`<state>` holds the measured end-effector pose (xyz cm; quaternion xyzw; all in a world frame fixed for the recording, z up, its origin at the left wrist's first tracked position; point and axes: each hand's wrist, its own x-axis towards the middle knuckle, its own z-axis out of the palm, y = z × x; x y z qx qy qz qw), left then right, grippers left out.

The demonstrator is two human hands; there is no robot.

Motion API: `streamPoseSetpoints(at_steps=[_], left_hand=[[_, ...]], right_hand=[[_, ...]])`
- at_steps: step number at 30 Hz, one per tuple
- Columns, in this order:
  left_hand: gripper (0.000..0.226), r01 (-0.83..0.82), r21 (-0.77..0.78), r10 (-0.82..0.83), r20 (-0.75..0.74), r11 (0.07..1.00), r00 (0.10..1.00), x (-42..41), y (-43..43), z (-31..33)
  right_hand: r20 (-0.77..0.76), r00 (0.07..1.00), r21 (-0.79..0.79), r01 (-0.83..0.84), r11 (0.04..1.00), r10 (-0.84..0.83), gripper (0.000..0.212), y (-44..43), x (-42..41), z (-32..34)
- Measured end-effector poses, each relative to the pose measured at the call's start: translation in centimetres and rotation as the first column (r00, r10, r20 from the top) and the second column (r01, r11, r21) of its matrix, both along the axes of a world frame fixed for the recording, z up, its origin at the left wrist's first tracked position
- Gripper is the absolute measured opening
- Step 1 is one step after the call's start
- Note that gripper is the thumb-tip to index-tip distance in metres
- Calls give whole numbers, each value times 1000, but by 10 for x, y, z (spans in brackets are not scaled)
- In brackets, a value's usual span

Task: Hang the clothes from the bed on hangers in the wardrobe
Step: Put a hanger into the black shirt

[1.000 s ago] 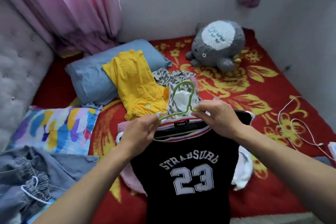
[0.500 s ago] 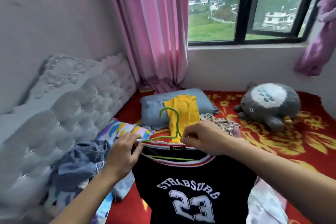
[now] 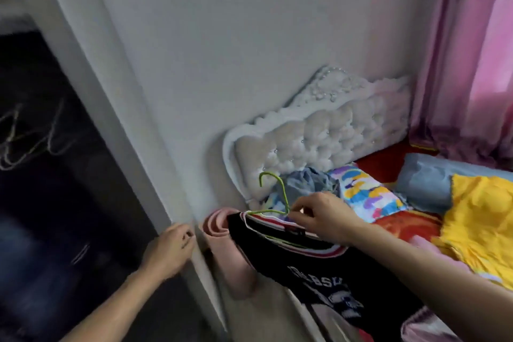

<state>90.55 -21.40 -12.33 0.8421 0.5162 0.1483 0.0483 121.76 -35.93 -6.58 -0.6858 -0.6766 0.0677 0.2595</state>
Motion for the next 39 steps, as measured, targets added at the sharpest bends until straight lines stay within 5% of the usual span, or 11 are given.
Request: streamPoseSetpoints(at_steps=[5, 18, 24, 39], left_hand=[[11, -197, 36, 196, 15, 980, 980, -134, -5, 14], [15, -380, 82, 383, -27, 921, 923, -419, 53, 54], [20, -419, 110, 422, -6, 901, 907, -475, 87, 63], [18, -520, 301, 523, 76, 800, 849, -552, 243, 153]], right_hand=[[-6, 996, 7, -89, 996, 90, 19, 52, -97, 33], [132, 945, -49, -294, 954, 298, 16, 201, -380, 94], [-29, 919, -102, -395, 913, 394, 25, 262, -469, 130], [-3, 955, 200, -289, 936, 296, 16, 494, -626, 262]])
